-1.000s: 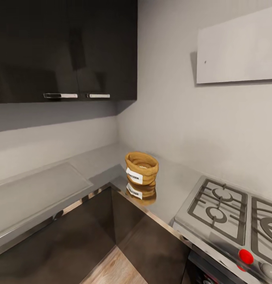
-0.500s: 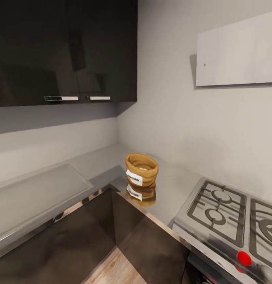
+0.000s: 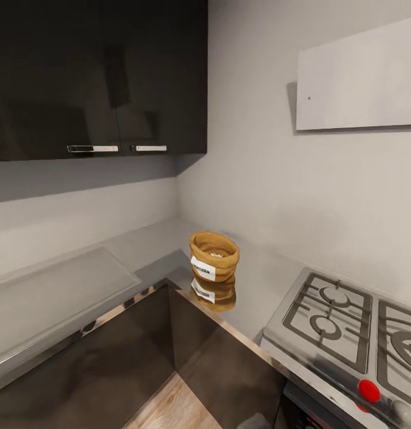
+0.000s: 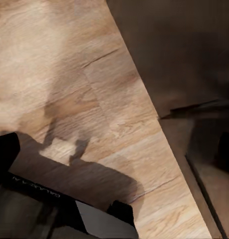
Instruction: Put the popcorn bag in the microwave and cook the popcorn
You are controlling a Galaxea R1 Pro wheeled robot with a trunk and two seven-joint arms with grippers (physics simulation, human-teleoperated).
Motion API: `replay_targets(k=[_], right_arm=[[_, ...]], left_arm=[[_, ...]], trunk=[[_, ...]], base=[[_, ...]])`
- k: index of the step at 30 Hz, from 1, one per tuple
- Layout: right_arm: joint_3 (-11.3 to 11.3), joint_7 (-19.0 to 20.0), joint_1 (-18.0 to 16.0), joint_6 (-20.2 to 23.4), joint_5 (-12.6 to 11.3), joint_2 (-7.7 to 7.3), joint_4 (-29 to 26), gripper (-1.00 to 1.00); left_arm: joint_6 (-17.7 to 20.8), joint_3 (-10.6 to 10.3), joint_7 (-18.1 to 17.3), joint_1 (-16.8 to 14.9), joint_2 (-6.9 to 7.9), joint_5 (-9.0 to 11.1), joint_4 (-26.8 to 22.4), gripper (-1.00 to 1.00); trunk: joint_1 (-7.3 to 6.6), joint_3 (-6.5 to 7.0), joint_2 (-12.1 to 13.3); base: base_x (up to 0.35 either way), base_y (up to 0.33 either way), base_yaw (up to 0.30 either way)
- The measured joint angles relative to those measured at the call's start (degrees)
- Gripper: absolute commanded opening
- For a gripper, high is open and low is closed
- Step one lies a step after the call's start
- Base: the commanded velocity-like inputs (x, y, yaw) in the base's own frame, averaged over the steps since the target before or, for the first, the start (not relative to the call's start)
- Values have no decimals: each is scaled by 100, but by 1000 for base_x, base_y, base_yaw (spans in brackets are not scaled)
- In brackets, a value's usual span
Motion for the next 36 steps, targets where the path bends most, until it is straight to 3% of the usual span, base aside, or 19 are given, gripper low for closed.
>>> replay_targets(k=[3, 6, 9, 11, 14, 15, 17, 20, 22, 23, 24, 27, 30, 31, 36], right_arm=[[496, 335, -6, 681, 46, 43, -1326, 100], [644, 859, 18, 1550, 22, 43, -2671, 100], [662, 1198, -90, 2263, 5, 43, -3556, 100], [665, 1288, -451, 2774, 4, 43, -4063, 100], [644, 1316, -1359, 3469, -4, 42, -4410, 100], [628, 1316, -1629, 3566, -9, 42, -4436, 100], [340, 1245, -2915, 3567, 15, 42, -4478, 100], [48, 1009, -3254, 3568, 32, 42, -4481, 100], [-33, 431, -3499, 3567, 36, 42, -4439, 100], [-77, -176, -3847, 3566, 54, 43, -4220, 100], [-173, -302, -4091, 3566, 36, 43, -3981, 100], [-762, -404, -4826, 3567, 42, 43, -3051, 100], [-1735, -437, -5855, 3576, 66, 37, -1746, 100], [-1942, -414, -6045, 3576, 58, 38, -1530, 100], [-2043, -378, -6167, 3576, 55, 38, -1401, 100]], left_arm=[[-3, 0, -3, 2, 0, -6, 2, 100], [-7, -1, -3, 1, 0, -7, 5, 100], [-8, -1, -2, 0, 0, -7, 5, 100], [-8, 0, 2, 0, 0, -7, 7, 100], [-9, 0, 4, 0, 0, 0, 7, 100], [-8, 0, 4, 0, 0, 1, 5, 100], [-9, 0, 4, 1, 0, 2, 7, 100], [-8, 1, 4, 0, 0, 2, 7, 100], [-9, 0, 5, 1, 0, 2, 6, 100], [-6, 0, 5, 1, 0, 2, 6, 100], [-4, 0, 3, 0, 0, 2, 6, 100], [-1, 0, 4, 0, 0, 2, 7, 100], [0, 1, 5, 1, 0, 2, 3, 100], [-2, 4, 5, 1, 0, 2, 0, 100], [-6, 5, 4, 2, 0, 3, -1, 100]], trunk=[[0, 0, 0], [0, 0, 0], [0, 0, 0], [0, 1, 0], [0, 1, 1], [0, 1, 1], [0, 1, 0], [0, 0, 0], [0, 0, 0], [0, 1, 1], [0, 0, 1], [0, 0, 1], [0, 1, 0], [0, 0, 0], [0, 0, 0]], base=[[0, 0, 0], [0, 0, 0], [0, 0, 0], [0, 0, 0], [0, 0, 0], [0, 0, 0], [0, 0, 0], [0, 0, 0], [0, 0, 0], [0, 0, 0], [0, 0, 0], [0, 0, 0], [0, 0, 0], [0, 0, 0], [0, 0, 0]])
